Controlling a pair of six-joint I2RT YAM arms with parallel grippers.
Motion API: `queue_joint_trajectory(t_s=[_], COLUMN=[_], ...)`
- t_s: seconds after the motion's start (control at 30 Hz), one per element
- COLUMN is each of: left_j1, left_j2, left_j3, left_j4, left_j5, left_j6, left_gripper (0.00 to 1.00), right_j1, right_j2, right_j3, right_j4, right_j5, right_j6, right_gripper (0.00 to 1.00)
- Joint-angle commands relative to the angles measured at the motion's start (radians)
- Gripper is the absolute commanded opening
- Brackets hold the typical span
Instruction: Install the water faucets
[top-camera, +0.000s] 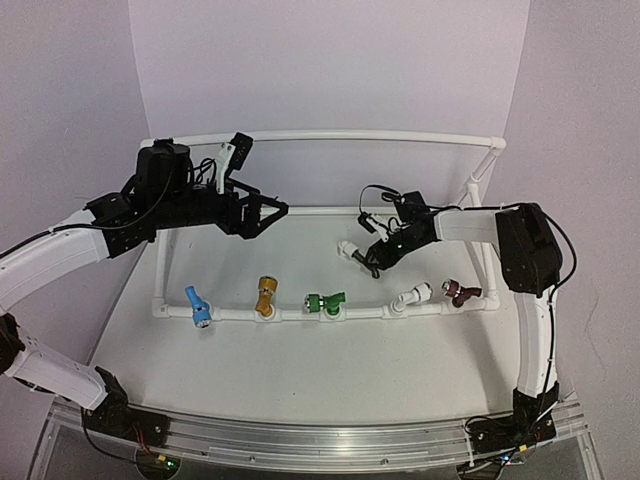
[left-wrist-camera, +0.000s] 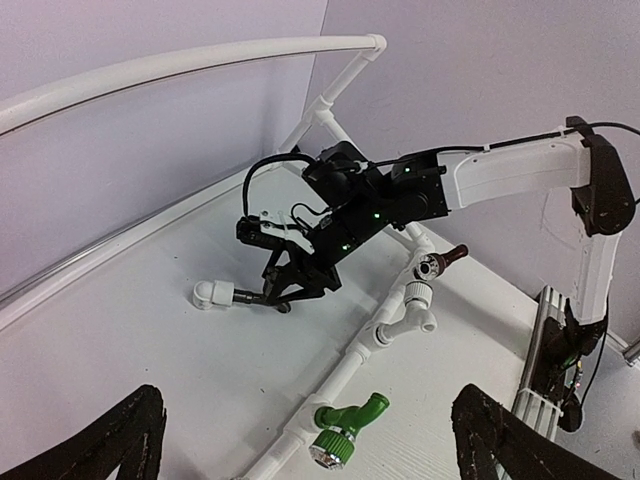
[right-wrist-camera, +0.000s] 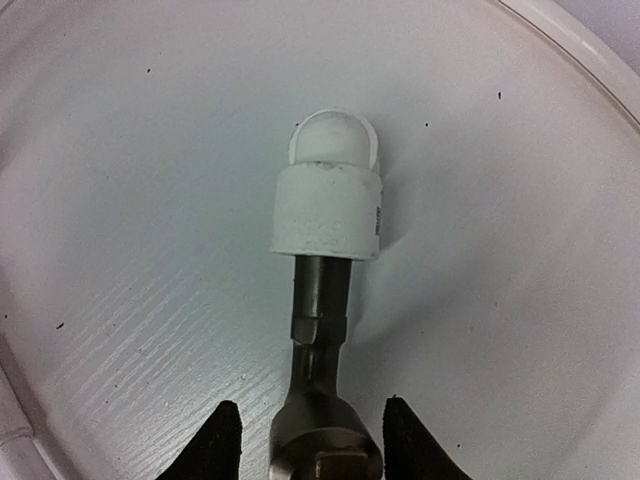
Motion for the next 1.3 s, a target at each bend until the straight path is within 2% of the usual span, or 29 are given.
queue_joint_trajectory(t_s=[0.0,0.07,0.5,0.7,0.87,1.07,1.27], left_j1=[0.004,0.005,0.015,0.033,0.093,0.249,0.379], left_j2=[-0.018,-0.011,0.027,0.07,0.077,0.086,0.071], left_j3=[0.045,0.047,0.084,0.173,0.191,0.204,0.11], left_j4=[-0.001,0.0,-0.058,-0.222,-0.289,-0.394,-0.427], left_j5=[-0.003,0.004,0.019,0.016,0.067,0.102,0.059], left_j6=[-0.012,-0.026,-0.096,-0.125,-0.18,-0.256,-0.289], left_gripper=[1.0,1.0,1.0,1.0,1.0,1.0,1.0], right_j1=[0.007,0.006,0.006,0.006,0.006,0.006,-0.023], right_j2=[-0.024,-0.034,-0.14,-0.242,-0.388,-0.615,-0.861], right_j3=[-0.013,-0.013,0.014,0.037,0.028,-0.047,-0.23], right_j4=[0.015,0.015,0.013,0.007,-0.017,-0.05,-0.054], right_j5=[0.01,0.009,0.037,0.043,0.03,0.015,0.037], right_j6=[0.008,0.015,0.035,0.039,0.032,0.064,0.114], right_gripper=[0.59,0.67,0.98,0.98,0.98,0.98,0.98])
